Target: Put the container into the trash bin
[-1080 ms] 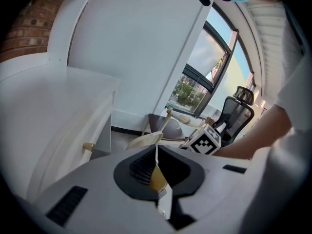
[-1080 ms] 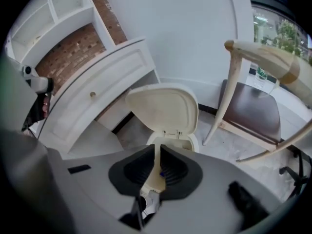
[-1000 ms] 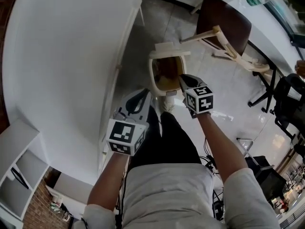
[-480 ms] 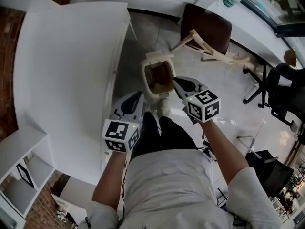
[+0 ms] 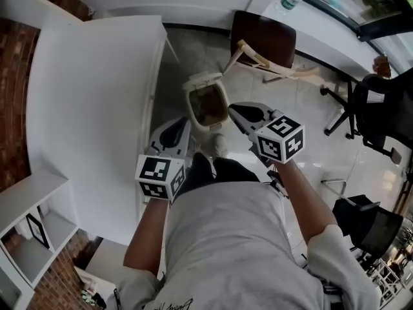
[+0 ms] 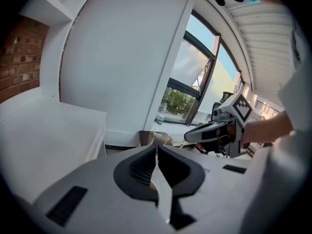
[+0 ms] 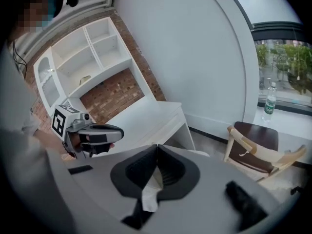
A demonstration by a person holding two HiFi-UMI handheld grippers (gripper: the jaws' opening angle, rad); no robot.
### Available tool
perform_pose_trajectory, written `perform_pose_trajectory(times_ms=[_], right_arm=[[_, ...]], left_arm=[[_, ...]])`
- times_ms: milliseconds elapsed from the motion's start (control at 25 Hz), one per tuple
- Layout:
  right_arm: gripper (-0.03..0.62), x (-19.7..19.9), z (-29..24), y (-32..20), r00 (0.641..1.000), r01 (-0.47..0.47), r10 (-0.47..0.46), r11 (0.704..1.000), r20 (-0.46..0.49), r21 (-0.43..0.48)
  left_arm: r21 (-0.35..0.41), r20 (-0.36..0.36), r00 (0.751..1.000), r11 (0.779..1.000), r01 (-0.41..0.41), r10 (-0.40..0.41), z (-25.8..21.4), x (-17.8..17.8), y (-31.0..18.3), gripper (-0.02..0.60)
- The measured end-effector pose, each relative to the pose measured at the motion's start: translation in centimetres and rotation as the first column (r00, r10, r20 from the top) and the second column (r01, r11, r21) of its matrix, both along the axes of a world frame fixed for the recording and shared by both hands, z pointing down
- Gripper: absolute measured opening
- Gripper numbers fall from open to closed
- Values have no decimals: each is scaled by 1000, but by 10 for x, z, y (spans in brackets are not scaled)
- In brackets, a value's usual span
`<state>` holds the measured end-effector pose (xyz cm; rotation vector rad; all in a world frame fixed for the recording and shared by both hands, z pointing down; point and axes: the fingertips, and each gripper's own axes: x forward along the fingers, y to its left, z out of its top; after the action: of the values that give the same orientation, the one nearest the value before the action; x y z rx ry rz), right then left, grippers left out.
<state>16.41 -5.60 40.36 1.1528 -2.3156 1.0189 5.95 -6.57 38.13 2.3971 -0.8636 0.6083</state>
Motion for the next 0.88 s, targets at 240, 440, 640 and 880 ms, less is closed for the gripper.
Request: perform_pose_trajectory(times_ms=[240,440,640,880], right_arm=[[28,-3,-29,6,1000,3,-4,999,23,45],[28,-4,-49,8,1000,-6,4,996,22,87],[28,-7,-58,14,1000,8,-11,994,24,107],[28,-17,-58,17,999,37,-40,993,21,111]], left_arm=[[21,-11,1000,1000,-6,7,-20,4,7,26],[50,-17,1000,999,-21,22,-40,7,12,26],[71,-11,1000,997,-23,23,-51,8,11,26],[89,7,999,995,-34,33,-55,7,9,26]])
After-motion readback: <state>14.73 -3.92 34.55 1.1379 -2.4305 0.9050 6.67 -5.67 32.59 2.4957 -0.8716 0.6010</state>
